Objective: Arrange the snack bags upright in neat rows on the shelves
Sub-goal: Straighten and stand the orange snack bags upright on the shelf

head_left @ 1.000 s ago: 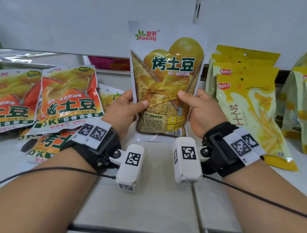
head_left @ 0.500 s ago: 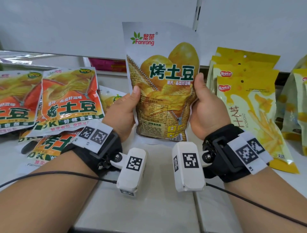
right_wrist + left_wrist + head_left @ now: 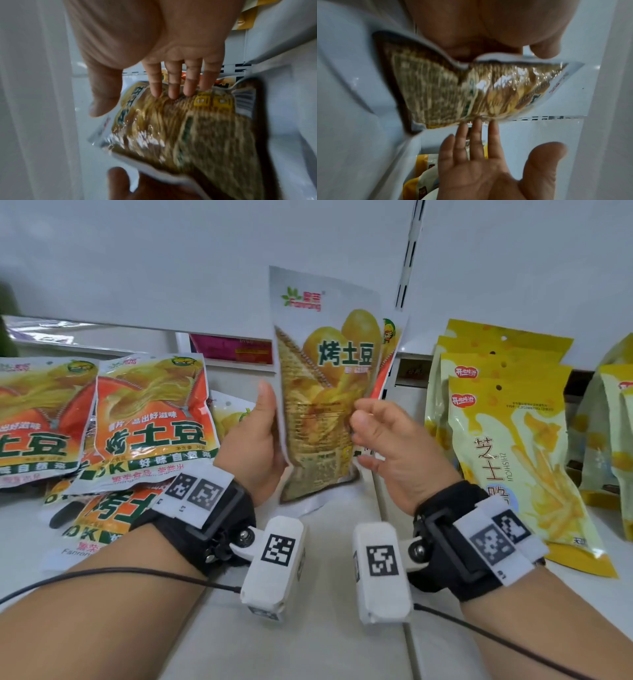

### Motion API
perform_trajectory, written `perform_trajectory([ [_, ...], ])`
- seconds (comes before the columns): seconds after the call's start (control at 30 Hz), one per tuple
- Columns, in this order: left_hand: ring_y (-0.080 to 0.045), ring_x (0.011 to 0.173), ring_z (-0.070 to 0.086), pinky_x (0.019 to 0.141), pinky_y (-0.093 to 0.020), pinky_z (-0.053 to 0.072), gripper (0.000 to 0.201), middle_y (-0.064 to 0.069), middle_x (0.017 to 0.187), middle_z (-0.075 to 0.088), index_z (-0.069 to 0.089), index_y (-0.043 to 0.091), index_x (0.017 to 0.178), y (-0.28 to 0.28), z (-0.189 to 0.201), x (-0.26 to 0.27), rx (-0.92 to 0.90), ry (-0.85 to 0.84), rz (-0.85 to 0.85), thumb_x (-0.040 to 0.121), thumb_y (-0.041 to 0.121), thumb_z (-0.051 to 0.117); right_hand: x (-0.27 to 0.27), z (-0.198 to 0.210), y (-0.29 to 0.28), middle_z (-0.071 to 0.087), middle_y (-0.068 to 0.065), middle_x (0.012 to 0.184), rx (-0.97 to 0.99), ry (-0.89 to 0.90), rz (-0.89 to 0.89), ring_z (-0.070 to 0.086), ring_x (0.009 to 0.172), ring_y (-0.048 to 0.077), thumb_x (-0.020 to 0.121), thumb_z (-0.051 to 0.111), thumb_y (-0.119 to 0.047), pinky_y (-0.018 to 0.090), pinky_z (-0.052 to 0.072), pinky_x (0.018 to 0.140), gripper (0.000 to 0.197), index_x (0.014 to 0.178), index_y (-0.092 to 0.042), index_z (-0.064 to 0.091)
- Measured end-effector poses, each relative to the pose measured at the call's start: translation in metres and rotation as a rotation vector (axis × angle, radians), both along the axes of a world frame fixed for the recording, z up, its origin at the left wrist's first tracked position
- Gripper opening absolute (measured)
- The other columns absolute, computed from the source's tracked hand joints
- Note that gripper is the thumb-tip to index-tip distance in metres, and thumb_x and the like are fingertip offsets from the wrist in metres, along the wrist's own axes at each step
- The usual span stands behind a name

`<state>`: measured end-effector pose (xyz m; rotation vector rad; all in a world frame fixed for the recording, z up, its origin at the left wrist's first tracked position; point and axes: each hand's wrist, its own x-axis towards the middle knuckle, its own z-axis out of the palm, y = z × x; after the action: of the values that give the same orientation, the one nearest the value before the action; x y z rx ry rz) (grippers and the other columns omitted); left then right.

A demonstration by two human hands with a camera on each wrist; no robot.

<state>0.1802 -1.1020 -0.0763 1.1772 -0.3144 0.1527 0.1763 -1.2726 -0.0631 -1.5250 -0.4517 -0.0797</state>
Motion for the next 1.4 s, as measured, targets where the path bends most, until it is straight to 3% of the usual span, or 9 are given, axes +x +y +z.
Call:
perform_trajectory([
  [0.17,-0.013,0.105,0.066,0.084,-0.032,0.055,0.078,0.003,0.111,0.072,0.076,0.028,0.099,0.004,0.001,-0.004,0.115,-0.047,-0.056,0.082,0.074,0.015,0.000,-0.005,0.006,0.071,0.000,0.104,0.022,-0.036,0.019,0.068,0.098,0.017,0.073,0.074,-0.028,0.037,0.053,0.087,0.047,0.116,-0.022,0.058],
  [0.4,-0.002,0.086,0.066,0.068,-0.018,0.051,0.033,0.008,0.102,0.068,0.056,0.018,0.126,0.004,-0.004,0.004,0.213,-0.014,0.179,0.093,0.017,0.053,0.008,-0.009,0.004,0.075,-0.004,0.082,0.182,0.038,-0.063,0.072,0.079,0.015,0.090,0.058,-0.018,0.028,0.057,0.066,0.009,0.094,-0.022,0.065],
  [0.6,-0.016,0.069,0.070,0.060,-0.027,0.056,0.015,0.001,0.079,0.074,0.063,0.018,0.099,0.006,-0.005,0.004,0.186,0.023,0.188,0.090,0.007,0.059,0.005,-0.006,0.004,0.074,0.003,0.089,0.254,0.065,-0.006,0.071,0.080,0.018,0.073,0.064,-0.029,0.027,0.056,0.063,0.032,0.102,-0.014,0.063],
  [0.73,-0.020,0.068,0.071,0.061,-0.033,0.058,0.017,-0.002,0.079,0.074,0.065,0.022,0.096,0.009,-0.006,0.006,0.127,0.060,0.328,0.089,0.007,0.062,0.009,-0.006,-0.001,0.072,-0.006,0.079,0.230,0.064,-0.120,0.067,0.070,0.007,0.088,0.057,-0.033,0.020,0.051,0.057,0.015,0.094,-0.020,0.059],
  [0.87,-0.029,0.076,0.071,0.073,-0.053,0.058,0.022,-0.005,0.083,0.072,0.062,0.027,0.096,0.012,-0.009,0.011,0.110,0.144,0.443,0.087,0.007,0.062,0.026,-0.010,-0.005,0.065,-0.004,0.100,0.103,0.104,-0.298,0.058,0.094,0.012,0.087,0.061,-0.035,0.027,0.043,0.071,0.011,0.094,-0.028,0.057],
  [1.0,-0.016,0.066,0.057,0.061,-0.033,0.052,0.068,-0.001,0.094,0.057,0.034,0.029,0.142,0.017,-0.007,0.017,0.283,0.137,0.580,0.085,0.000,0.057,0.054,-0.012,-0.002,0.058,-0.006,0.100,-0.040,0.140,-0.413,0.053,0.088,0.006,0.084,0.065,-0.032,0.030,0.045,0.078,0.025,0.104,-0.025,0.052],
  [1.13,0.000,0.067,0.052,0.047,-0.011,0.043,0.080,-0.006,0.139,0.040,0.020,0.040,0.146,0.017,-0.004,0.014,0.404,0.086,0.608,0.084,0.006,0.058,0.077,-0.009,0.007,0.052,-0.009,0.091,-0.114,0.181,-0.479,0.052,0.080,0.008,0.086,0.062,-0.024,0.029,0.044,0.080,0.044,0.125,-0.018,0.043],
  [1.3,0.034,0.084,0.041,0.062,0.009,0.033,0.043,0.011,0.139,0.043,0.058,0.047,0.109,0.014,-0.003,0.008,0.429,-0.106,0.444,0.086,0.011,0.061,0.095,0.006,0.014,0.050,-0.004,0.073,-0.206,0.214,-0.592,0.048,0.058,0.007,0.091,0.051,-0.019,0.020,0.037,0.042,0.021,0.110,-0.008,0.051],
  [1.4,0.025,0.079,0.053,0.057,0.004,0.038,0.037,0.017,0.107,0.062,0.060,0.052,0.087,0.015,-0.002,0.008,0.394,-0.064,0.364,0.087,0.015,0.061,0.097,0.014,0.019,0.064,0.008,0.084,-0.259,0.198,-0.595,0.060,0.063,0.013,0.091,0.049,-0.021,0.021,0.045,0.053,0.017,0.092,-0.007,0.059],
])
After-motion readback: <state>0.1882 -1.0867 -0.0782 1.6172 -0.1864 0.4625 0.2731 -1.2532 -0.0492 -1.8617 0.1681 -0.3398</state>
